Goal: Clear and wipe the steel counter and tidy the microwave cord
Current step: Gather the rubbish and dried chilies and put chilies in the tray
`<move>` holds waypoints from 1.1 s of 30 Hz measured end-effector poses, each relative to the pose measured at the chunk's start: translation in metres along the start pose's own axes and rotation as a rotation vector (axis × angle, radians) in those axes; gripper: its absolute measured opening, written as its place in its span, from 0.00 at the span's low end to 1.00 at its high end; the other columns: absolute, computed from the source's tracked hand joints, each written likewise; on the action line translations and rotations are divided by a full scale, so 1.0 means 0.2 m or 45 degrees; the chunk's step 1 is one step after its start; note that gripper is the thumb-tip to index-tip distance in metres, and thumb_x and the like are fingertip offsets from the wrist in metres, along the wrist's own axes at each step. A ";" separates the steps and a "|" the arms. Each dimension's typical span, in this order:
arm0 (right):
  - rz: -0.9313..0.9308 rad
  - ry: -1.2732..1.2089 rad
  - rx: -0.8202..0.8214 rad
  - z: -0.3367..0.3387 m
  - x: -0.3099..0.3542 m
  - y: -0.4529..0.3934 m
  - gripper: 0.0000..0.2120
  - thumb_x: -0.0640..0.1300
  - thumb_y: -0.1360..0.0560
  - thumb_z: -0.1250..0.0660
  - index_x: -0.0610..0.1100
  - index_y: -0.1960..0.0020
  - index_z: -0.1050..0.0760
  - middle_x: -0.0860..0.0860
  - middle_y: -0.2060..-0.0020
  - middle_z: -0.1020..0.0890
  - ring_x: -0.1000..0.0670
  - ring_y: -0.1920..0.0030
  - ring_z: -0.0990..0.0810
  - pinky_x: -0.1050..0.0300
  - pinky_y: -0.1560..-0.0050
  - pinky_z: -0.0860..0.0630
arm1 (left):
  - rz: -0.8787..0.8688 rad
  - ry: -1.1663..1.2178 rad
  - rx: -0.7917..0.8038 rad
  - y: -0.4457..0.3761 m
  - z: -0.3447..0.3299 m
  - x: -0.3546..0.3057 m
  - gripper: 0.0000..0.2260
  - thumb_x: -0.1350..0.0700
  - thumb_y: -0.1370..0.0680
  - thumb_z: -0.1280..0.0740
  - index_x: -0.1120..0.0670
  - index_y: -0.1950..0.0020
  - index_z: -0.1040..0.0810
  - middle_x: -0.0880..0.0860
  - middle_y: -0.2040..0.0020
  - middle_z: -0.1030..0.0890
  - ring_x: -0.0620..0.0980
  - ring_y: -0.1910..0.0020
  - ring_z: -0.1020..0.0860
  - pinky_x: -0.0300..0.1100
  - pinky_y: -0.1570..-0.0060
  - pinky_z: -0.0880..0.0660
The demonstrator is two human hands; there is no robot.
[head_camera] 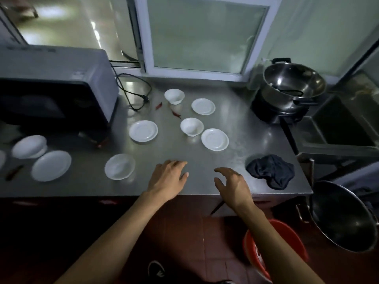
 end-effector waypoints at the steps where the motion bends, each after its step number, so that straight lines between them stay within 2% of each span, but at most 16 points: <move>1: 0.011 0.004 0.017 -0.05 0.08 -0.02 0.16 0.45 0.22 0.33 0.47 0.35 0.22 0.51 0.37 0.20 0.47 0.41 0.21 0.50 0.39 0.25 | 0.022 0.009 -0.004 0.02 0.03 0.08 0.19 0.46 0.19 0.38 0.49 0.29 0.27 0.49 0.35 0.21 0.52 0.37 0.25 0.50 0.38 0.29; 7: 0.157 -0.016 0.099 -0.33 0.50 -0.13 0.15 0.42 0.23 0.32 0.43 0.36 0.21 0.48 0.38 0.19 0.46 0.41 0.20 0.54 0.40 0.26 | 0.158 0.040 -0.040 0.22 0.18 0.53 0.19 0.47 0.20 0.37 0.50 0.31 0.26 0.50 0.36 0.20 0.53 0.39 0.23 0.51 0.42 0.25; 12: 0.230 -0.058 0.192 -0.52 0.74 -0.21 0.14 0.44 0.24 0.32 0.47 0.39 0.20 0.50 0.44 0.17 0.47 0.46 0.19 0.52 0.45 0.23 | 0.270 0.064 -0.093 0.36 0.28 0.78 0.15 0.50 0.21 0.36 0.53 0.36 0.22 0.53 0.41 0.18 0.57 0.46 0.21 0.52 0.48 0.23; 14: 0.283 -0.040 0.248 -0.60 0.83 -0.24 0.15 0.44 0.24 0.31 0.47 0.37 0.20 0.49 0.44 0.17 0.46 0.46 0.19 0.53 0.43 0.23 | 0.353 0.102 -0.095 0.41 0.30 0.88 0.18 0.50 0.22 0.37 0.53 0.34 0.23 0.54 0.38 0.19 0.59 0.44 0.21 0.54 0.45 0.24; 18: 0.372 -0.036 0.345 -0.75 0.99 -0.33 0.16 0.44 0.24 0.31 0.45 0.36 0.21 0.48 0.39 0.18 0.46 0.39 0.20 0.51 0.39 0.24 | 0.489 0.168 -0.078 0.49 0.32 1.06 0.26 0.44 0.25 0.46 0.53 0.33 0.24 0.55 0.36 0.21 0.60 0.40 0.24 0.54 0.41 0.27; 21: 0.390 -0.030 0.412 -0.86 1.10 -0.41 0.17 0.44 0.23 0.31 0.47 0.35 0.22 0.49 0.38 0.19 0.46 0.39 0.21 0.54 0.40 0.26 | 0.598 0.155 -0.026 0.51 0.33 1.18 0.27 0.43 0.25 0.46 0.52 0.29 0.27 0.53 0.31 0.24 0.57 0.35 0.27 0.53 0.36 0.31; 23: 0.401 -0.034 0.450 -0.94 1.16 -0.48 0.16 0.45 0.23 0.32 0.47 0.36 0.22 0.48 0.38 0.19 0.45 0.39 0.22 0.52 0.38 0.26 | 0.670 0.156 -0.003 0.50 0.34 1.27 0.29 0.42 0.25 0.47 0.50 0.26 0.30 0.52 0.28 0.27 0.54 0.31 0.30 0.51 0.32 0.34; 27: 0.429 -0.080 0.489 -1.09 1.28 -0.65 0.15 0.43 0.24 0.32 0.48 0.38 0.20 0.50 0.39 0.18 0.47 0.40 0.21 0.53 0.37 0.27 | 0.721 0.188 -0.018 0.42 0.38 1.44 0.33 0.39 0.26 0.52 0.52 0.26 0.30 0.52 0.28 0.27 0.54 0.31 0.29 0.51 0.31 0.34; 33: 0.500 -0.077 0.580 -1.27 1.44 -0.94 0.16 0.45 0.22 0.33 0.49 0.35 0.22 0.51 0.37 0.20 0.47 0.40 0.22 0.55 0.37 0.29 | 0.833 0.178 0.020 0.24 0.46 1.66 0.22 0.48 0.19 0.40 0.52 0.25 0.32 0.53 0.28 0.28 0.56 0.32 0.30 0.53 0.33 0.34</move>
Point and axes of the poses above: each hand's wrist, its own y-axis away from the middle knuckle, its own z-axis out of the back of the hand, x = y × z, the point moved 1 cm from there along -y, towards the middle knuckle
